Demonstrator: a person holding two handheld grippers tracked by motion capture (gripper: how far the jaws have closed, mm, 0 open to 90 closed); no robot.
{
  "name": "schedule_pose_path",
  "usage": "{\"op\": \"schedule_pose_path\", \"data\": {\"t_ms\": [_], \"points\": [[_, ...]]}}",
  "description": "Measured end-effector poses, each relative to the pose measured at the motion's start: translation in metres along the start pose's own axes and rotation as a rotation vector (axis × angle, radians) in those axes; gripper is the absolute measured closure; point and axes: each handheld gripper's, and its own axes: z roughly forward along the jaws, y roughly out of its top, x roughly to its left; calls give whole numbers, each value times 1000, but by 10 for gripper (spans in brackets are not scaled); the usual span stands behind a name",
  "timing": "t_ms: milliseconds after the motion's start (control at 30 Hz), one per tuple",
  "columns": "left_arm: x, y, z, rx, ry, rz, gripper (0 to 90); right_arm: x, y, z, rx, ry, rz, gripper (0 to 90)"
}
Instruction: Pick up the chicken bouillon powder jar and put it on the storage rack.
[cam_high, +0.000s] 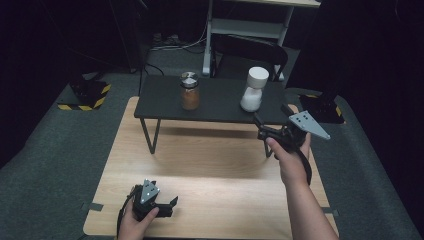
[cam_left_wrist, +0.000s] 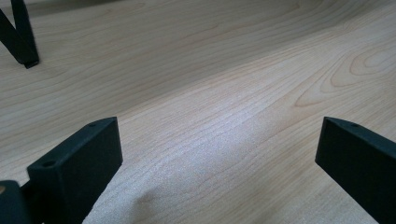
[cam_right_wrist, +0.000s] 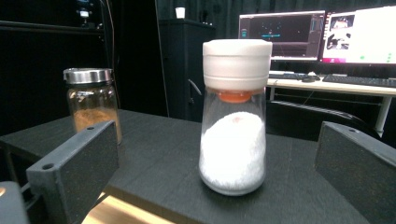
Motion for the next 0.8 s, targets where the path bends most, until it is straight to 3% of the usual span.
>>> {"op": "schedule_pose_path", "data": {"t_ms": [467,800], "points": [[-2,-1,-1,-1,0,17,9,-2,-25,-34,-25,26,0,1],[-2,-1,-1,-2,-1,16,9,-3,-46,-56,-13,27,-1,1]]}}
